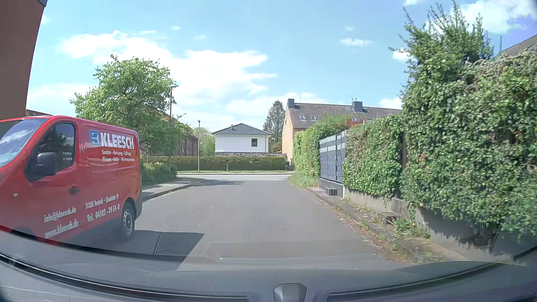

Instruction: Follow the waypoints while adhering to traffic rules and regulations

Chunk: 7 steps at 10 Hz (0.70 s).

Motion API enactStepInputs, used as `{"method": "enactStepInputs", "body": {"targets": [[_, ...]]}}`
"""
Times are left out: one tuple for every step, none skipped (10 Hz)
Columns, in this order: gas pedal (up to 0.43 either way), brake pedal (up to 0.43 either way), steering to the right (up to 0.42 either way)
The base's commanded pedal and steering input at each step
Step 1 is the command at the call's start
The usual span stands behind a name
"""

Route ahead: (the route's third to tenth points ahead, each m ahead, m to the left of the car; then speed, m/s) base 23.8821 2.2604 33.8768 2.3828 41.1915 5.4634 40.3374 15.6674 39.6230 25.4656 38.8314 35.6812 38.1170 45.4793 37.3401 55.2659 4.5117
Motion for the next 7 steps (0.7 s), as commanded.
{"method": "enactStepInputs", "body": {"targets": [[0.047, 0.000, -0.013], [0.047, 0.000, -0.013], [0.047, 0.000, -0.013], [0.047, 0.000, -0.011], [0.047, 0.000, -0.007], [0.039, 0.000, -0.003], [0.008, 0.000, -0.001]]}}
